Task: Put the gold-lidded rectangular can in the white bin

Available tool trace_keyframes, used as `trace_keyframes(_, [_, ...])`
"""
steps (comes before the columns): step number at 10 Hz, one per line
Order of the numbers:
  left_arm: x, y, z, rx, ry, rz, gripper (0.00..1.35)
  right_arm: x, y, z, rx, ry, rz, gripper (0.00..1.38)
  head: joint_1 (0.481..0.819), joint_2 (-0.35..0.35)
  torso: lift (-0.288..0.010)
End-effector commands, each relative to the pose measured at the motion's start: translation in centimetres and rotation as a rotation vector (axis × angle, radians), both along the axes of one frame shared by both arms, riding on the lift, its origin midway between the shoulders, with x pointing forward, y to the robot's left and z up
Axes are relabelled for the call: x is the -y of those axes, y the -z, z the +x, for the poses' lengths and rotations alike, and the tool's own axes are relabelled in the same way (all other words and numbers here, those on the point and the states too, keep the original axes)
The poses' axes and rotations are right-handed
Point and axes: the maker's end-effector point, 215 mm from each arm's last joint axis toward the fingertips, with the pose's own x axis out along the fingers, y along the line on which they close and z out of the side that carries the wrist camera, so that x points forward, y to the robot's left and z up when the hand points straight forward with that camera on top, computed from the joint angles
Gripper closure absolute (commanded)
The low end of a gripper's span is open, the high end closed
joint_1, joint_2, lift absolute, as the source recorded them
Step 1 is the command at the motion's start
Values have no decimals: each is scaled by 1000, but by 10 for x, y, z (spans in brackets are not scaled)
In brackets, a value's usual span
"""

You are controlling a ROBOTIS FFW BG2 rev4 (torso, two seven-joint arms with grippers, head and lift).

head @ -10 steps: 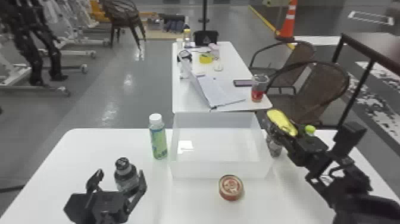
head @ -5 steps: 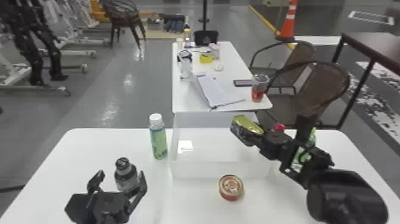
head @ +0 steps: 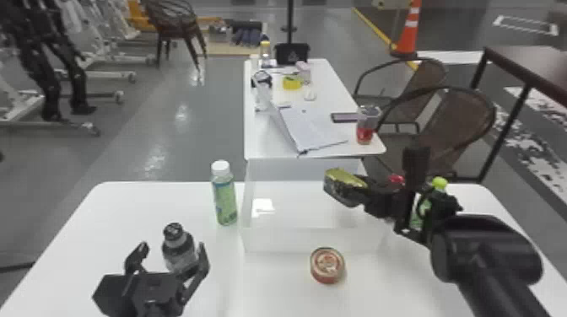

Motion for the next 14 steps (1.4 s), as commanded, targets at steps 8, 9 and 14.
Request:
trace_keyframes(8, [1, -1, 0, 5, 0, -8, 160, 4, 40, -10, -99, 7, 11, 587, 549, 0, -100])
trace_keyframes(9, [1, -1, 0, 5, 0, -8, 160, 4, 39, -10, -96, 7, 11, 484, 549, 0, -100])
trace_keyframes(14, [4, -3, 1, 11, 3, -8, 160, 11, -36, -11, 88, 43, 62, 371, 549, 0, -100])
